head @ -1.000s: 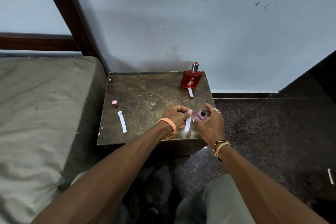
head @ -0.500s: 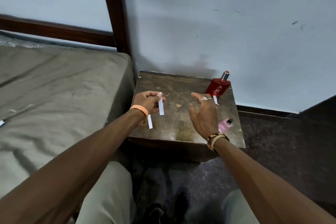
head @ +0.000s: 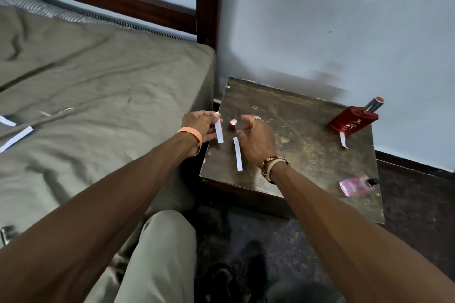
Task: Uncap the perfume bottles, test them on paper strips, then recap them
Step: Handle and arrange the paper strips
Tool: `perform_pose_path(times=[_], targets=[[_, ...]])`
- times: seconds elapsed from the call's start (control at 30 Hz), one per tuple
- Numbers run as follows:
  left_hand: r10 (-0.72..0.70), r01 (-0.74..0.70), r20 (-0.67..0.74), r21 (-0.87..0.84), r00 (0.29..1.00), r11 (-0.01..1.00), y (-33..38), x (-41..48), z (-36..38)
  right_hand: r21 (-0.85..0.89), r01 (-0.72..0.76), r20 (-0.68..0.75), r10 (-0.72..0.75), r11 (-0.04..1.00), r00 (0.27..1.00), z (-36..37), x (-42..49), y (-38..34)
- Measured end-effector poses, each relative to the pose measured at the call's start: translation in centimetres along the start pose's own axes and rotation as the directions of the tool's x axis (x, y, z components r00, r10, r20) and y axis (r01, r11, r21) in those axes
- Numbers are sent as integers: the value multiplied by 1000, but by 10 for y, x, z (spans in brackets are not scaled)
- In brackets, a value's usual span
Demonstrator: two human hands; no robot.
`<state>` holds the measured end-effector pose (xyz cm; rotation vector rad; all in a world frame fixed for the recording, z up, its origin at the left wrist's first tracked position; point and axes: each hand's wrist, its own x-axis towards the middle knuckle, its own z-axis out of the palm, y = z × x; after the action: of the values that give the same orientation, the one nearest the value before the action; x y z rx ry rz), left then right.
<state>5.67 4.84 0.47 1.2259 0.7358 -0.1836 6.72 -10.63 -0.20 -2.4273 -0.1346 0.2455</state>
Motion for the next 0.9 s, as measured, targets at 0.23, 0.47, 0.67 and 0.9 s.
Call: perform_pose_path(times=[0.23,0.47,0.67,0.9], targets=[[-30,30,46,-15,998,999,-1,10,12,-51,11,71,-7,999,997,15,24,-4],[-32,32,67,4,997,999,-4,4,16,-23,42,7,-42,999,999,11,11,-2],[-11,6,129,40,992,999,3,-26,46,-1,51,-72,-51,999,996,-32,-16,6],[13,-40,264,95,964,995,-2,-83,116,35,-9,-242,18,999,970,-100,-65,44]])
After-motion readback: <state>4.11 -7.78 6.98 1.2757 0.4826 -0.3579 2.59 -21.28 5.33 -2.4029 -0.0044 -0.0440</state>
